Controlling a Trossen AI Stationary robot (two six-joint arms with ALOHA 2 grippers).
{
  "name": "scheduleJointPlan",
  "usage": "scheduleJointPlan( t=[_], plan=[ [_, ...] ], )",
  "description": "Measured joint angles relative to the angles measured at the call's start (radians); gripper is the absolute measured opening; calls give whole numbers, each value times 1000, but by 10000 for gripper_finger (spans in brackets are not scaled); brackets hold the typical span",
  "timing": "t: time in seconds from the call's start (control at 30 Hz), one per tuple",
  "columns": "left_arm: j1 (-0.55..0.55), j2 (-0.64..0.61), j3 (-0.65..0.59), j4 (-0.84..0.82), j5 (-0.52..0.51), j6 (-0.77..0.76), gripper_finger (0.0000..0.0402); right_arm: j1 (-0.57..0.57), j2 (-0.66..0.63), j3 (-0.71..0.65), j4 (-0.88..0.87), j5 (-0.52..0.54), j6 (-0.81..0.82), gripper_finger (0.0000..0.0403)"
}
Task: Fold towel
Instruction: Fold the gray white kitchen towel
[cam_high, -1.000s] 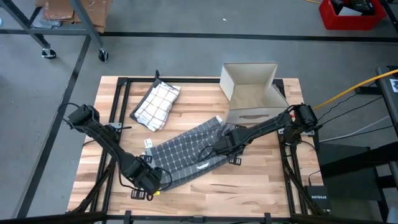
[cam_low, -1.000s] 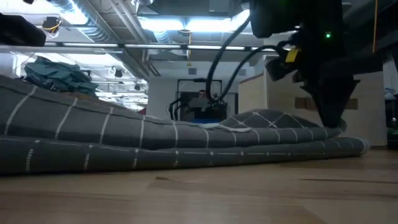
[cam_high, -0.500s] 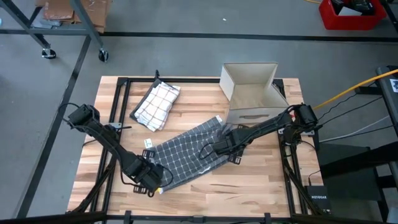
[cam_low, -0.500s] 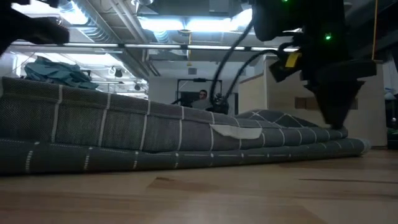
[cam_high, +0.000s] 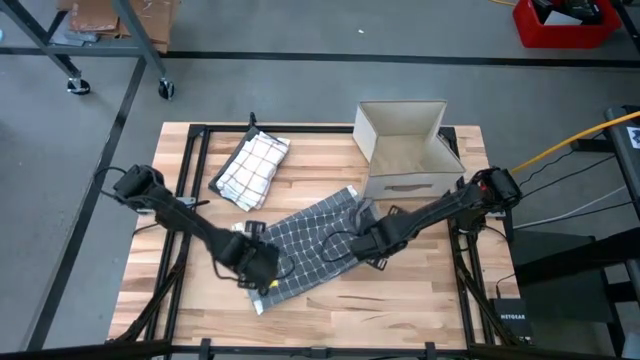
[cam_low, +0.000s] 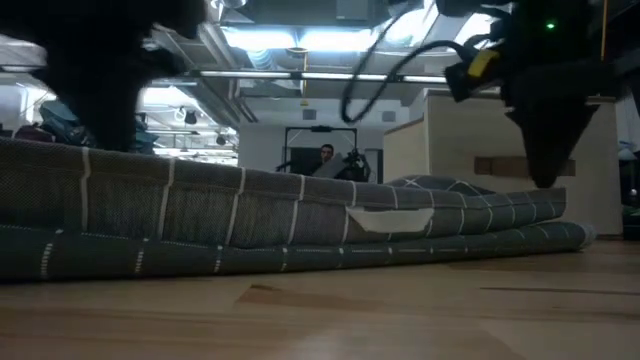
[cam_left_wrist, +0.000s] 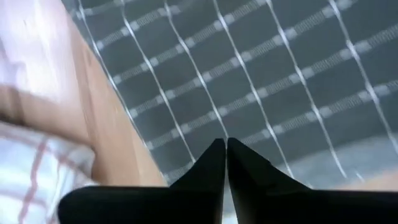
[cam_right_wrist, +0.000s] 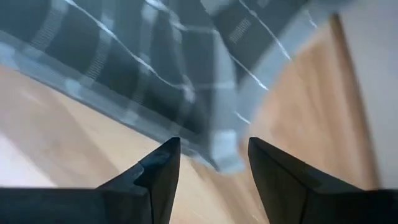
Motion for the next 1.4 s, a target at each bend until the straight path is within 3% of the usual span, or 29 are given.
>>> scheduleJointPlan(
  t=[0.2,0.4,0.57,0.8,0.97,1.17,1.4],
  plan=[
    [118,0,-56,174,61,103,2,7,10,0,165,-49,3,193],
    [177,0,-104,288,292,133,1,14,5,1,273,-71,8,193],
    [139,0,-141,358,483,116,1,14,5,1,274,-58,7,193],
    [22,1,-216,382,498,103,1,14,5,1,276,-58,7,193],
    [-36,2,-303,418,441,22,1,14,5,1,276,-58,7,193],
    [-85,-2,-337,317,455,-31,0,14,5,1,276,-68,6,193],
    [-150,6,-350,-93,454,-38,0,14,5,1,281,-101,5,193]
  ],
)
